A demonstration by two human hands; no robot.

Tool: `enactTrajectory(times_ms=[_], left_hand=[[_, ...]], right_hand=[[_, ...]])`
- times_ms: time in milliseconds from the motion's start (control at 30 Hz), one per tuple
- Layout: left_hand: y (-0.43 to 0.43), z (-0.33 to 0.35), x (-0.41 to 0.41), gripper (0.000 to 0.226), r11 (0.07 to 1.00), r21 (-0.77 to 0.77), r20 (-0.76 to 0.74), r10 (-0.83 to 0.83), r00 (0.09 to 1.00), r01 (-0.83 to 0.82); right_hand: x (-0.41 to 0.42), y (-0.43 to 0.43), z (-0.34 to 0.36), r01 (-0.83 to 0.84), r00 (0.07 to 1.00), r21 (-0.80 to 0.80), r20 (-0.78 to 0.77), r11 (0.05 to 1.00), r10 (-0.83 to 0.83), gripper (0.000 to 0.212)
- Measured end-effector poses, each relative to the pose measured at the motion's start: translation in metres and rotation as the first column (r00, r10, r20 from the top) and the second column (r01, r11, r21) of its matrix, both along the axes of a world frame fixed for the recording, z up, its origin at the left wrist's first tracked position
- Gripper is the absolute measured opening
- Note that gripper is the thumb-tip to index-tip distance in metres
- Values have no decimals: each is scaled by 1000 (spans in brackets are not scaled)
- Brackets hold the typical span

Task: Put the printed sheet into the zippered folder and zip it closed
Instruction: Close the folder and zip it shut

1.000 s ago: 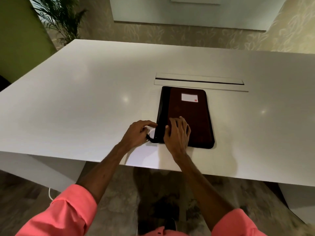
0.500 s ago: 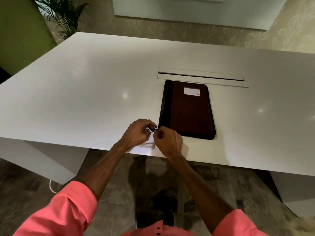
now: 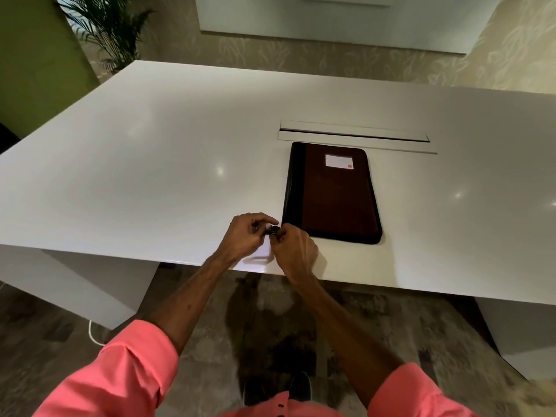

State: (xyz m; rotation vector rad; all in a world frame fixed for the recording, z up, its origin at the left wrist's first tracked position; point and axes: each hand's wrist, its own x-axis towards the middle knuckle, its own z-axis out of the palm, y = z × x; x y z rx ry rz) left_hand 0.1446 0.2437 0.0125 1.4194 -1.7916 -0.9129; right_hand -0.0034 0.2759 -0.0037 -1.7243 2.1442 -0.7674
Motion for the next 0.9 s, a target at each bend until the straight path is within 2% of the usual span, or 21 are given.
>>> enactTrajectory(times_ms=[133, 200, 300, 400, 500, 700, 800, 900], left_hand=[[-1, 1, 3, 18, 993, -93, 134, -65, 989, 78], [-2, -2, 3, 12, 983, -167, 196, -45, 980, 78], [-4, -6, 4, 11, 974, -216, 275, -6, 961, 67], [-2, -9, 4, 14, 959, -250, 358, -37, 933, 134], [-1, -10, 5, 14, 953, -271, 362, -29, 932, 135], [2, -10, 0, 15, 959, -268, 390, 24, 920, 89], [-2, -5, -4, 15, 960, -266, 449, 45, 892, 86], [-8, 3, -11, 22, 940, -339, 482, 127, 867, 51]], right_hand=[[-3, 3, 1, -20, 1000, -30, 19, 999, 21, 16], [-4, 4, 1, -27, 1000, -49, 3, 998, 27, 16], [-6, 6, 2, -56, 996, -66, -75, 996, 51, 14], [-17, 7, 3, -74, 986, -95, -158, 993, 59, 14], [-35, 7, 5, -84, 977, -107, -205, 991, 61, 20], [-78, 11, 10, -24, 963, -119, -269, 993, -9, 14], [-100, 18, 10, 43, 965, -116, -252, 992, -72, 14], [-117, 24, 7, 106, 963, -122, -234, 987, -132, 16]])
